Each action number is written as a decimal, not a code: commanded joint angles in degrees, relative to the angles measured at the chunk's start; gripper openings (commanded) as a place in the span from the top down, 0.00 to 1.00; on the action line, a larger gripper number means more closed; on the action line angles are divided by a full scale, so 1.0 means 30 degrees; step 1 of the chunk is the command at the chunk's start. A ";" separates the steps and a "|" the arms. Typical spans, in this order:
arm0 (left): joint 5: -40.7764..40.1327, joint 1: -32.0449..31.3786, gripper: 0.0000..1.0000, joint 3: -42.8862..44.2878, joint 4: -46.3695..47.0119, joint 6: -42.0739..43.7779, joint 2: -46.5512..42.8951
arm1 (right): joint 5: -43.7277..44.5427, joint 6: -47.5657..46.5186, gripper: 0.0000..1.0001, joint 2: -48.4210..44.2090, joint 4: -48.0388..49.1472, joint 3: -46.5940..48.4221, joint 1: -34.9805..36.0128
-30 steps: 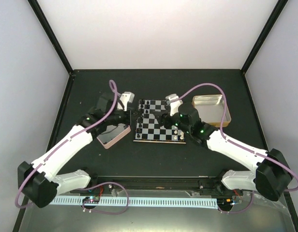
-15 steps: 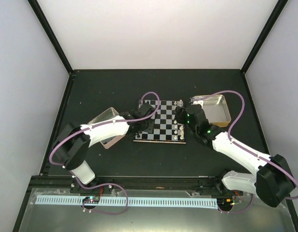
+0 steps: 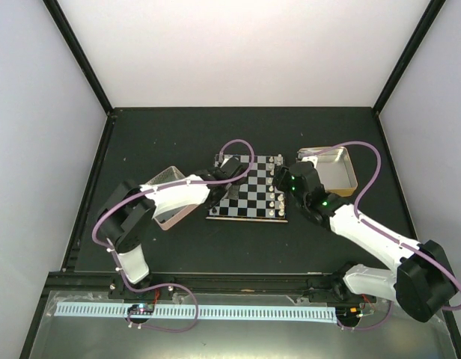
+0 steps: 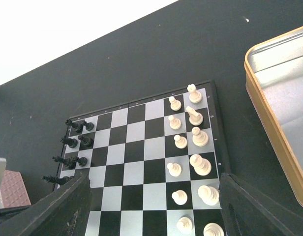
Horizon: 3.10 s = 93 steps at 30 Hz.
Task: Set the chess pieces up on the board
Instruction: Place the chess piece on the chessboard, then adjust the storage box at the center of the board.
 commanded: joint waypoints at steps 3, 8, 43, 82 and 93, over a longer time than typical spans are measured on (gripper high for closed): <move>-0.1790 -0.0028 0.98 0.1759 0.0257 -0.0002 0.1446 | 0.0036 0.0186 0.29 0.0112 -0.0033 0.0187 -0.0219; -0.2500 -0.0013 0.95 0.2150 0.0023 -0.0020 0.2193 | -0.0080 0.0181 0.28 0.0210 -0.0160 0.0282 -0.0259; -0.0682 0.0257 0.72 0.1706 -0.1081 0.0103 -0.0705 | -0.1081 0.0378 0.28 0.0771 -0.0351 0.0924 -0.0366; 0.4290 1.4072 0.47 0.6764 -1.0536 0.8494 0.3135 | -0.2964 0.0202 0.29 -0.0838 0.1254 -0.1154 -0.0988; 0.1304 1.4310 0.83 0.7191 -1.1651 0.7966 0.3996 | -0.3038 0.0261 0.28 -0.0587 0.1391 -0.1116 -0.1025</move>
